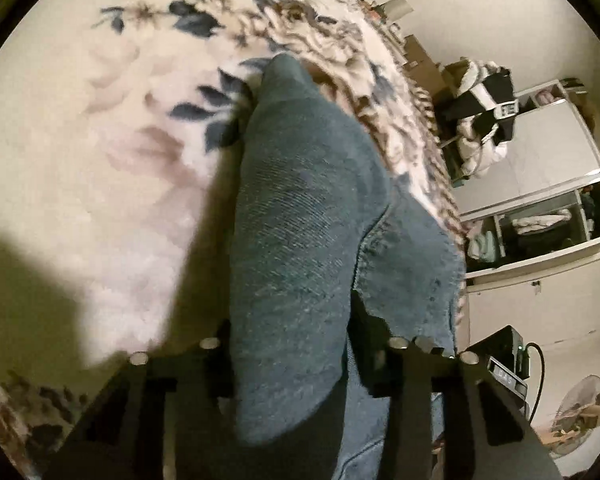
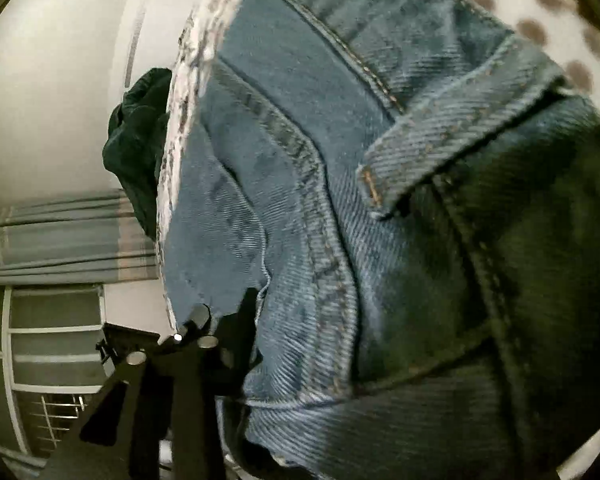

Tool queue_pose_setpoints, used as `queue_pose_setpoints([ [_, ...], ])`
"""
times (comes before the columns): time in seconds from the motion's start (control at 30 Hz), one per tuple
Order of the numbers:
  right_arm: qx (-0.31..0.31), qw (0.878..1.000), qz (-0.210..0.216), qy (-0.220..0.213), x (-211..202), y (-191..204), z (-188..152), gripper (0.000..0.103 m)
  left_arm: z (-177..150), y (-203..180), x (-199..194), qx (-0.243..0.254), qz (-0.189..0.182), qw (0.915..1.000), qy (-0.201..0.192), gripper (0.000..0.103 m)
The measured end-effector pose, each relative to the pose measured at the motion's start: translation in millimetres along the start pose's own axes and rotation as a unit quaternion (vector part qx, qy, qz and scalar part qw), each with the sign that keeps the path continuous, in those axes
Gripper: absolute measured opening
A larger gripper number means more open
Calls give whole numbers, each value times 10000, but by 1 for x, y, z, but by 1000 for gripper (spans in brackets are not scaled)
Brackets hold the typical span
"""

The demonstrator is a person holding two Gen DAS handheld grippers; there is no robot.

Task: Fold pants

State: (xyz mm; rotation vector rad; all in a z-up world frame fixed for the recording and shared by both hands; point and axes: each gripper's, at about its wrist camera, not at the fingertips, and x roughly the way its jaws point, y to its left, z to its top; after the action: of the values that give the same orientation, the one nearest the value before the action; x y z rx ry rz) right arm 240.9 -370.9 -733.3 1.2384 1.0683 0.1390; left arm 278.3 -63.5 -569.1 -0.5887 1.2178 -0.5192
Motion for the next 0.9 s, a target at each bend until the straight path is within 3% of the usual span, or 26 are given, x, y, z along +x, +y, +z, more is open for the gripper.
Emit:
queue_pose_setpoints([
  [0.1,-178,9998,-11,-34,-9,24,-3,33,3,-11,-11,-7,-157,9998,-130,21],
  [0.33,-659,9978,84,85,-36,84,6,31,15,-40,-56,33,-412,9978,-523,20],
  [0.5,-1016,9944,245,141,-48,121,10,31,50,-50,-87,-62,-518,9945,-904,20],
  [0.73,-1458,9884,416,31,8,210,37,31,138,-18,-118,2,-620,9884,-1387,20],
  [0.9,-1604,9859,475,-31,93,266,64,31,220,38,-129,-3,-527,9870,-1517,20],
])
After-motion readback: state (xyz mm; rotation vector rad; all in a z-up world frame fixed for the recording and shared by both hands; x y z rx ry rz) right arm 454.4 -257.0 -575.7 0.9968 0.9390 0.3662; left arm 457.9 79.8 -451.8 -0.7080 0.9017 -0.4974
